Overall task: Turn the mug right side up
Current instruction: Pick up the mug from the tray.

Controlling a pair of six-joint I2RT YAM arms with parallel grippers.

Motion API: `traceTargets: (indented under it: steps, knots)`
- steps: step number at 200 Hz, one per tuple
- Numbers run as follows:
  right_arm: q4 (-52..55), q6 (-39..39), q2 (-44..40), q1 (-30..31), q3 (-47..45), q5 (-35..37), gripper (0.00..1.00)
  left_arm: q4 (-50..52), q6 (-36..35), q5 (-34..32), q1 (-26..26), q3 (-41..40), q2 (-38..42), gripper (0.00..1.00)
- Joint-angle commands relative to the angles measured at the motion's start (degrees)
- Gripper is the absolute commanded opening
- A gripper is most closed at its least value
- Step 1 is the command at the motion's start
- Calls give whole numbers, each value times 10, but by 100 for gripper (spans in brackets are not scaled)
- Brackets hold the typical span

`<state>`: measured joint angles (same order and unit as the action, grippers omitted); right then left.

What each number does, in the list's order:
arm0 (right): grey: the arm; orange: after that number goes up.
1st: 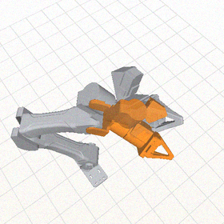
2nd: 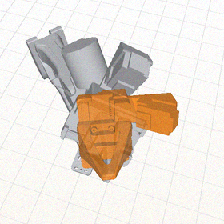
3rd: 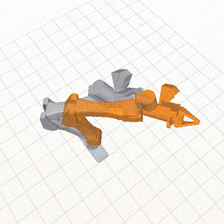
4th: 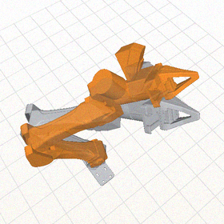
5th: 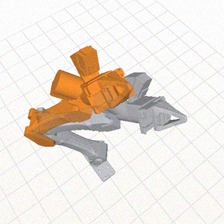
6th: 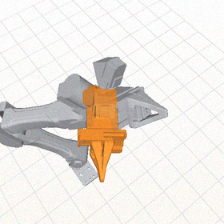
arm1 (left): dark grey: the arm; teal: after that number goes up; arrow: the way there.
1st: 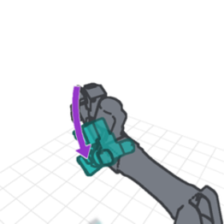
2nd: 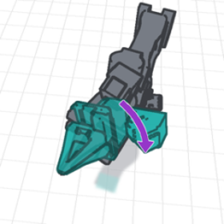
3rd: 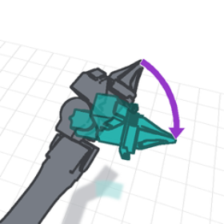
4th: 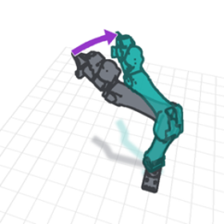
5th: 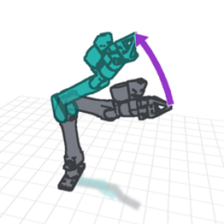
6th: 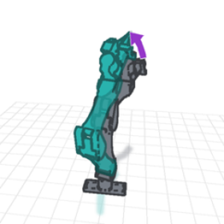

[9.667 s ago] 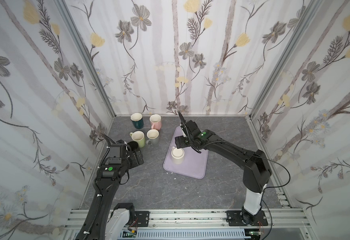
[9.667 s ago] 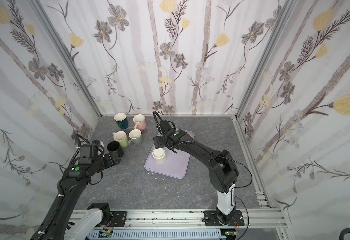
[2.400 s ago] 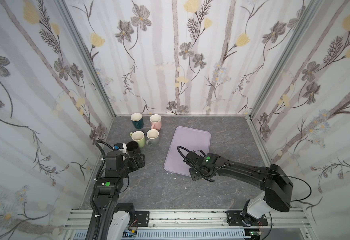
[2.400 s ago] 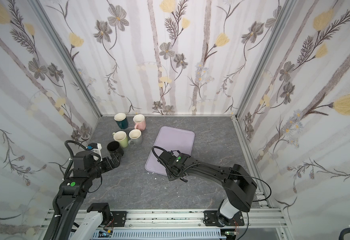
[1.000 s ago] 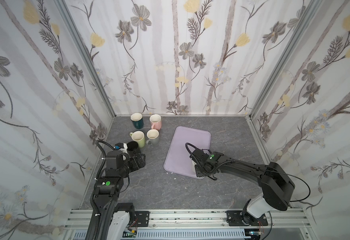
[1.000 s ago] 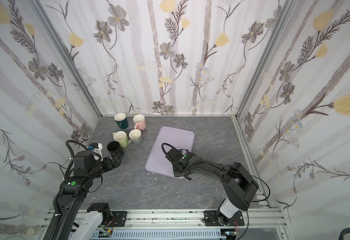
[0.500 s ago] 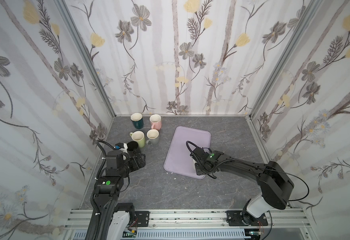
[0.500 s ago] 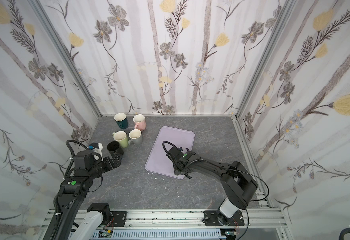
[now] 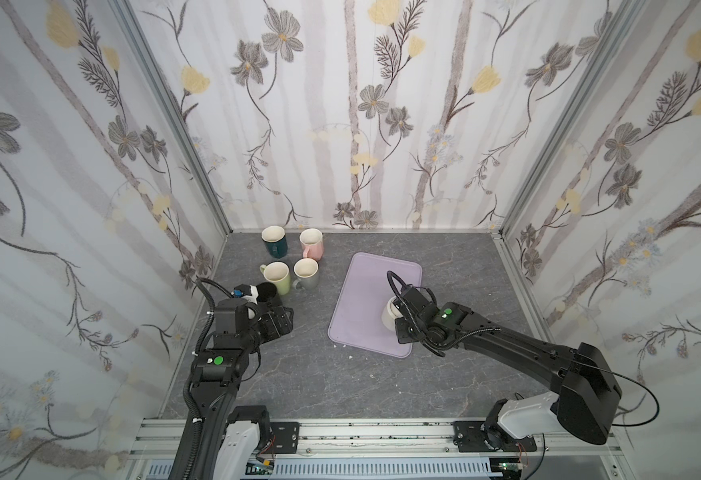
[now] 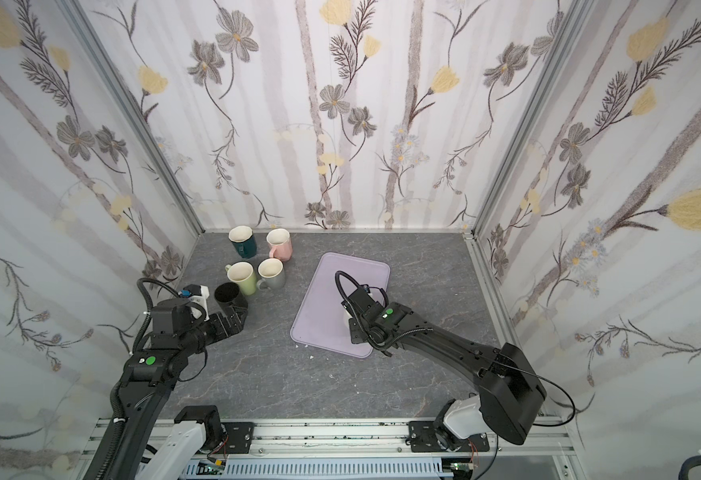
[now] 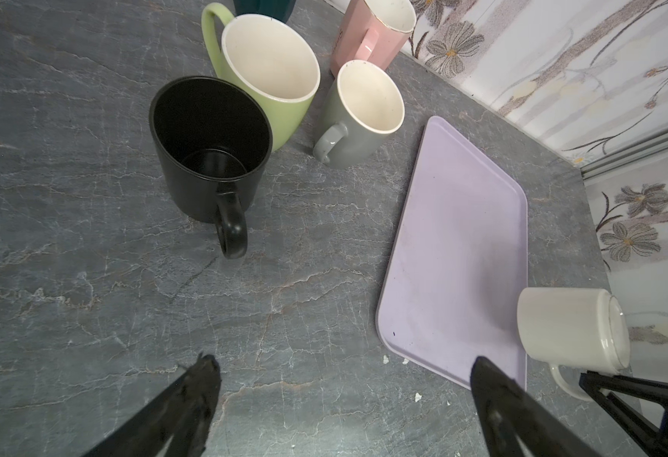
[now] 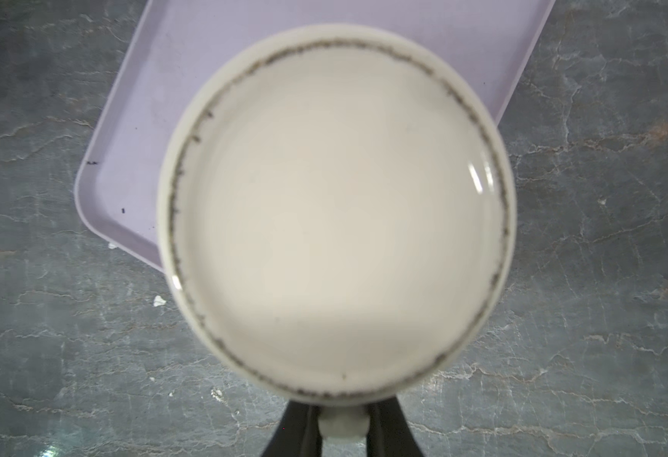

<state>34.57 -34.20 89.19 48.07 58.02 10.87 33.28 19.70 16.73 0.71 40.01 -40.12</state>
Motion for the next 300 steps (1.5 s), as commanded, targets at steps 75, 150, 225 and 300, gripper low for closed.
traceTargets:
  steps: [75,150,225,300]
  knots:
    - [-129,17,-93,-31,-18,-50,0,-59,69,90,10,29,-70,100]
    - [-224,15,-163,-91,-79,-135,0,-42,85,56,148,163,-176,100]
    - [-304,20,-181,-169,-99,-234,0,-71,128,9,306,269,-308,100]
    - [-430,-17,-190,-198,-146,-307,0,-202,186,4,391,272,-360,97]
